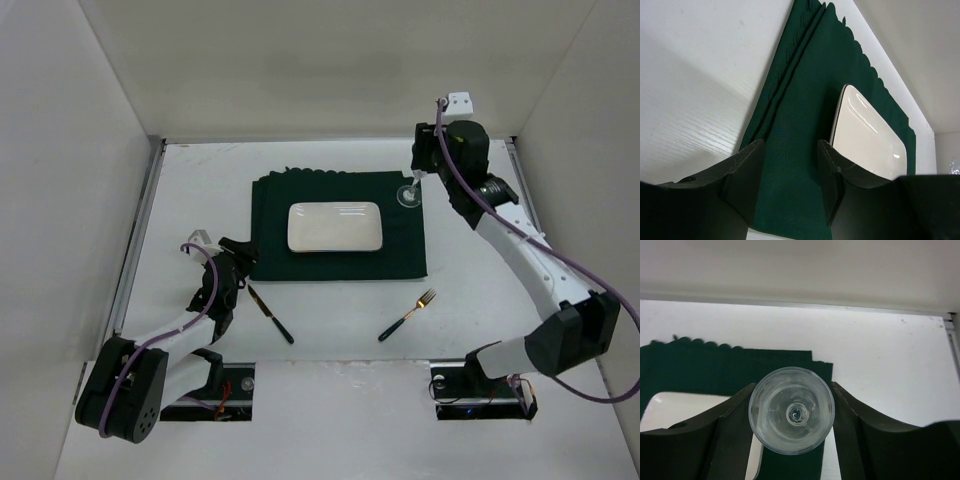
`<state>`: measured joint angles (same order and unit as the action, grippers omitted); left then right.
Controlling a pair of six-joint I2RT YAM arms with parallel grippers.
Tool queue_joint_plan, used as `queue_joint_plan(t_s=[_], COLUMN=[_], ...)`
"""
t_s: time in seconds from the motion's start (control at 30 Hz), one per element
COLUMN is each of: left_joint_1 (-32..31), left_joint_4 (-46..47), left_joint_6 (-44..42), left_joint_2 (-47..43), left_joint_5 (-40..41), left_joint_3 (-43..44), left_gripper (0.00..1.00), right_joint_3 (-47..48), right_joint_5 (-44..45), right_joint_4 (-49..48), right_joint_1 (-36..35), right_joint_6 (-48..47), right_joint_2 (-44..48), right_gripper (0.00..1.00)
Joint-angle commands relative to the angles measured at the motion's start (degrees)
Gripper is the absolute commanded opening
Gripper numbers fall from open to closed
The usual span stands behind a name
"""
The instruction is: Set the dinner table for one person
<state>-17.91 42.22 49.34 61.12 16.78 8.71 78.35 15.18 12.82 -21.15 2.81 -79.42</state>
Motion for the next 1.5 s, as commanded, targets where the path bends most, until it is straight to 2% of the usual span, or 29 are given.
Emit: queue_joint_plan(t_s=[0.0, 0.53, 1.3, 1.47], left_joint_1=[-0.24, -0.41, -0.15, -0.15], left_joint_4=[2.61, 2.61, 2.96, 2.96], left_joint_6=[-0.47, -0.47, -0.3, -0.3], left_joint_2=[0.05, 0.4, 1.46, 1.46], left_joint_5=[0.98, 0.98, 0.72, 0.72], left_joint_3=[0.96, 1.04, 1.22, 1.22], left_gripper=[0.44, 0.44, 0.44, 0.44], right_joint_3=[5.5, 12.88, 12.71, 12.09], right_joint_5=[-1.12, 0.81, 2.13, 2.66], right_joint_4=[-6.58, -12.38, -14.84, -15.28], right_joint_1=[1.68, 4.4, 4.14, 3.7], right_joint_6=[0.53, 1.67, 0.71, 0.18], right_joint_2=[-2.83, -17.7, -24.73, -25.17], right_gripper=[0.55, 0.56, 0.57, 0.62])
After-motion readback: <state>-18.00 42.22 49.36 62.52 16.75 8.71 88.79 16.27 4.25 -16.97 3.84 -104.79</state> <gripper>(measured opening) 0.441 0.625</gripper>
